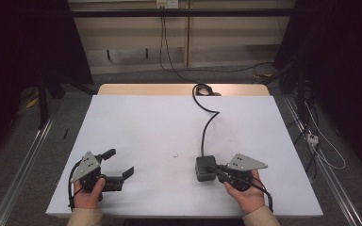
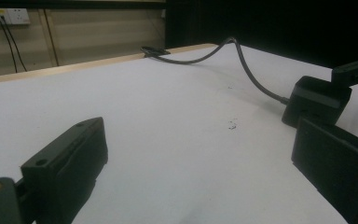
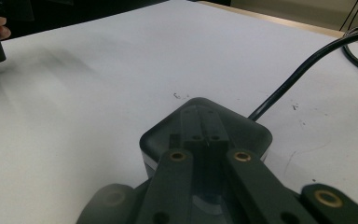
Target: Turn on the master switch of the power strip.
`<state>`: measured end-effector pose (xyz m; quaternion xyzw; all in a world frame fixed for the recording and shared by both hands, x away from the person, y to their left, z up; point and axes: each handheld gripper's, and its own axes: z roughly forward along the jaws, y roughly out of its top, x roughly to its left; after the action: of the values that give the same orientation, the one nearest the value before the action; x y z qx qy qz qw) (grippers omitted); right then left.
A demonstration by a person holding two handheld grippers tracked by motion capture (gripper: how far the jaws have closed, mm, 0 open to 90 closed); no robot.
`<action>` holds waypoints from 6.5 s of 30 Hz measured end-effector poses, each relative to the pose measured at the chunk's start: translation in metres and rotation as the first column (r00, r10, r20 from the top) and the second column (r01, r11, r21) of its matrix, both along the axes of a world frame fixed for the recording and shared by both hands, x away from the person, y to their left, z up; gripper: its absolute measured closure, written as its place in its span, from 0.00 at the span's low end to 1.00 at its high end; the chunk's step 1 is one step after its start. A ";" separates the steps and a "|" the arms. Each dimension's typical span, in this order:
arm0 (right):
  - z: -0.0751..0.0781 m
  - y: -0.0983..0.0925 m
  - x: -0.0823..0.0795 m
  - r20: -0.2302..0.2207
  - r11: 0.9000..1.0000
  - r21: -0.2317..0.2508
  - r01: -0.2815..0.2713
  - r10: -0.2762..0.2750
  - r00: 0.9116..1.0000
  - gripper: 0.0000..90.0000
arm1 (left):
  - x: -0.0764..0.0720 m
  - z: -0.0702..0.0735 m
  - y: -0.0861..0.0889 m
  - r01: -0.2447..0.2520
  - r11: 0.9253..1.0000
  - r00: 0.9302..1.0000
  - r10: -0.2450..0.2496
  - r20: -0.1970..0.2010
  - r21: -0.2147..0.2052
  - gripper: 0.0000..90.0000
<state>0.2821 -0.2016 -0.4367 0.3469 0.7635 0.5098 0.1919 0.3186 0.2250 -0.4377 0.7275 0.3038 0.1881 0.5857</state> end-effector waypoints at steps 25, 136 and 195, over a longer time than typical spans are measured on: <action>0.000 0.000 0.000 -0.004 1.000 -0.004 0.000 0.000 1.000 1.00 | 0.000 0.000 0.000 -0.001 1.000 1.000 0.001 0.000 0.000 0.04; 0.007 -0.006 0.005 -0.074 0.993 0.115 0.028 -0.019 0.997 0.46 | -0.002 0.001 0.007 -0.011 1.000 1.000 0.011 0.001 -0.002 0.04; -0.001 -0.051 0.001 -0.039 0.997 0.070 0.045 -0.042 0.998 0.09 | -0.004 0.001 0.009 -0.018 1.000 1.000 0.018 0.001 0.003 0.04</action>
<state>0.2826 -0.2527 -0.4374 0.3794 0.7408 0.5255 0.1763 0.3148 0.2342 -0.4371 0.7254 0.3100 0.1941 0.5831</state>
